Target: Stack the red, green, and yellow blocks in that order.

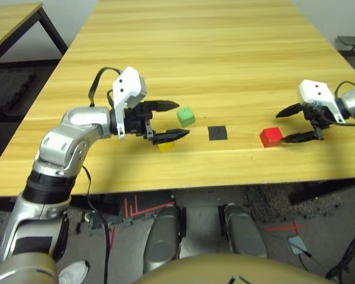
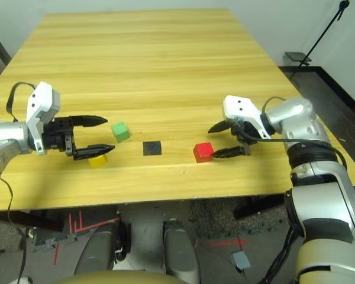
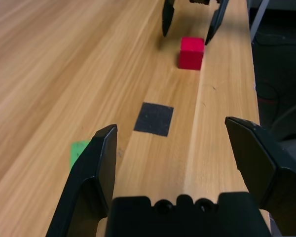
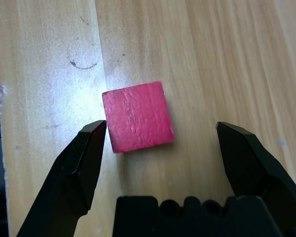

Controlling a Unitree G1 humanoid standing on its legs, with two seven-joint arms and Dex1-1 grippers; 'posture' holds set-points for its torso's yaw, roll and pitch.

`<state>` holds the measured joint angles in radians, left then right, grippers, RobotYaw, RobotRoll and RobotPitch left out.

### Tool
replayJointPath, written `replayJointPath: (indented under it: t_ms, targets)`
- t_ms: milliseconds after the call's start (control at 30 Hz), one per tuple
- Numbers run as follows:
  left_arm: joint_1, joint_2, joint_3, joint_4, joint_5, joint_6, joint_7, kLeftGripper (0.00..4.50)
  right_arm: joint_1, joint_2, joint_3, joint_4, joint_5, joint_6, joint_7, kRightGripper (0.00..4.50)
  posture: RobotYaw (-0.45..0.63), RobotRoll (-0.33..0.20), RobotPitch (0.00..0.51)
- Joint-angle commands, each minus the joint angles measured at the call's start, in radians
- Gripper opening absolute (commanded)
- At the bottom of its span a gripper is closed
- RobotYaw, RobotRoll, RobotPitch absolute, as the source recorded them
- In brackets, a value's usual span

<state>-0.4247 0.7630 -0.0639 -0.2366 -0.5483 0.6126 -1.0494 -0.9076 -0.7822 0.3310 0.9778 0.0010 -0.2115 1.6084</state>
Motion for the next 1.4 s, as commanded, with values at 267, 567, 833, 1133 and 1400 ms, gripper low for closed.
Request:
replayJointPath:
  t_ms: [267, 567, 833, 1133, 1400]
  targets:
    - [0.04, 0.014, 0.004, -0.076, 0.004, 0.046, 0.021, 4.46, -0.055, 0.057, 0.058, 0.124, -0.048, -0.106, 0.006, 4.5, 0.34, -0.159, 0.086]
    - [0.069, 0.008, 0.02, -0.118, -0.008, 0.069, 0.065, 4.5, -0.105, 0.141, 0.013, 0.125, -0.049, -0.095, 0.006, 2.05, 0.36, -0.17, 0.087]
    - [0.051, 0.0, 0.016, -0.133, -0.015, 0.112, 0.105, 4.5, -0.154, 0.305, 0.019, 0.031, -0.1, 0.045, -0.105, 2.06, 0.39, -0.187, 0.069]
    - [0.069, 0.002, 0.03, -0.139, -0.011, 0.134, 0.154, 4.5, -0.192, 0.425, 0.039, 0.075, -0.169, 0.066, -0.17, 2.06, 0.46, -0.201, 0.074]
    - [0.094, 0.009, 0.055, -0.152, -0.01, 0.147, 0.192, 4.5, -0.175, 0.425, 0.052, 0.062, -0.193, 0.069, -0.135, 2.06, 0.48, -0.203, 0.082]
